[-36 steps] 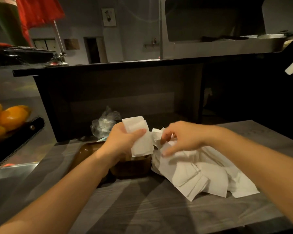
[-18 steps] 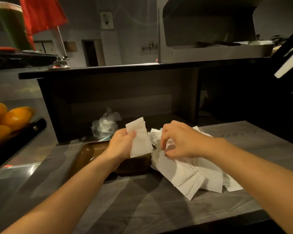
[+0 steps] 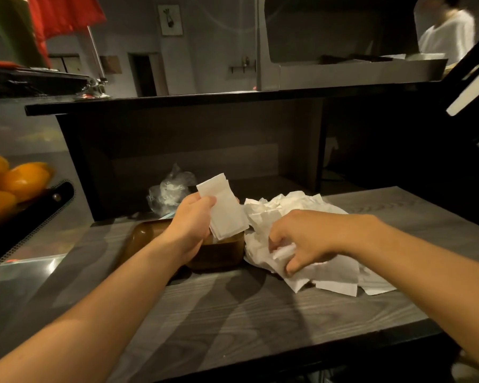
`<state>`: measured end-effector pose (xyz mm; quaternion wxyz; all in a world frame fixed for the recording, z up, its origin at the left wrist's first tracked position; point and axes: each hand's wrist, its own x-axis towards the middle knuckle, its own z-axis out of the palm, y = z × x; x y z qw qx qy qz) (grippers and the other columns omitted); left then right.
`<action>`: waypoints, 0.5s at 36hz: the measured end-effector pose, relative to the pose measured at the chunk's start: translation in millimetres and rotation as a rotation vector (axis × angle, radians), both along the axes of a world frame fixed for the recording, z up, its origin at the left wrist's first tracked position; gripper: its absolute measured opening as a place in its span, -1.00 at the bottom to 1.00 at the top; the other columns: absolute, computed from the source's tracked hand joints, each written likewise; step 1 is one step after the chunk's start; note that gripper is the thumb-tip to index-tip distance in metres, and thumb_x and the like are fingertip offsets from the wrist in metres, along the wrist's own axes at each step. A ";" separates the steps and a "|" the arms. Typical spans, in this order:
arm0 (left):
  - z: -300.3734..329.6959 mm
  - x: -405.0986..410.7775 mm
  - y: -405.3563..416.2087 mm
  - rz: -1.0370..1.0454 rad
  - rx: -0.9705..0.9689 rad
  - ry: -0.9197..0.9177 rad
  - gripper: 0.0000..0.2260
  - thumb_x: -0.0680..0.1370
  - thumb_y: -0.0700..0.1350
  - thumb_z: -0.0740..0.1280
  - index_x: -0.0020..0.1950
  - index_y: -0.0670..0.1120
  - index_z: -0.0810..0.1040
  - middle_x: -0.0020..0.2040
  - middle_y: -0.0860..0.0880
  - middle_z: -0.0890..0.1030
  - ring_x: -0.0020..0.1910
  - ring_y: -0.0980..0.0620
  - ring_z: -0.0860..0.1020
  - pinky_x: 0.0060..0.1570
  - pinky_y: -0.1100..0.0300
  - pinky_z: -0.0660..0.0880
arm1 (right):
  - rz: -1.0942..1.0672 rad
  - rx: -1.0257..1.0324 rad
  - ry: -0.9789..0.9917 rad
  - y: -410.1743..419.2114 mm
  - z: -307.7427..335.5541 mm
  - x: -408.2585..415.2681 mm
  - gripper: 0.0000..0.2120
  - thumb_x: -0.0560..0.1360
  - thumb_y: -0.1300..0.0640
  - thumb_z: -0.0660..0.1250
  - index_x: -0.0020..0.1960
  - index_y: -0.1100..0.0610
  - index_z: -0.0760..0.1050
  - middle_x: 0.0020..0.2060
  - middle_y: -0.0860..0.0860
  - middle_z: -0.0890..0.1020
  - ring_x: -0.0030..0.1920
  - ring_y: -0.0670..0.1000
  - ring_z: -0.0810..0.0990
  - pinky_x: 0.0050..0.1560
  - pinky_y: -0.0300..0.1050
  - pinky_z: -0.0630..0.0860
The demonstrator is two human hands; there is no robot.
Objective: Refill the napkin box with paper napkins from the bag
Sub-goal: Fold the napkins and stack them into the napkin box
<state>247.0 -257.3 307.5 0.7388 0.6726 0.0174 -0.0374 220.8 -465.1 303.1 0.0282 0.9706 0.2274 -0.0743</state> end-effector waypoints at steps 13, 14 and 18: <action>1.6 -9.6 6.1 0.008 0.088 -0.026 -0.86 0.70 -0.13 0.19 0.24 0.02 0.33 0.23 -0.07 0.51 0.26 -0.10 0.52 0.35 -0.18 0.46 | -0.105 0.210 -0.005 1.6 6.1 -5.7 -0.73 0.66 0.00 0.21 0.12 0.08 0.65 0.03 0.02 0.67 0.06 0.04 0.60 0.18 0.06 0.53; 1.7 -10.0 6.0 0.006 0.096 -0.024 -0.86 0.70 -0.13 0.19 0.25 0.03 0.33 0.25 -0.07 0.51 0.26 -0.10 0.52 0.34 -0.19 0.46 | -0.110 0.211 0.009 2.0 7.2 -6.7 -0.76 0.64 0.03 0.24 0.13 0.07 0.66 0.03 0.00 0.68 0.06 0.02 0.61 0.18 0.04 0.55; 1.0 -12.9 6.8 0.000 0.118 -0.019 -0.85 0.70 -0.13 0.19 0.25 0.02 0.32 0.26 -0.08 0.51 0.27 -0.11 0.52 0.34 -0.18 0.47 | -0.093 0.225 0.018 3.7 8.0 -12.1 -0.80 0.58 0.14 0.34 0.14 0.01 0.68 0.00 -0.08 0.69 0.01 -0.05 0.62 0.11 -0.12 0.59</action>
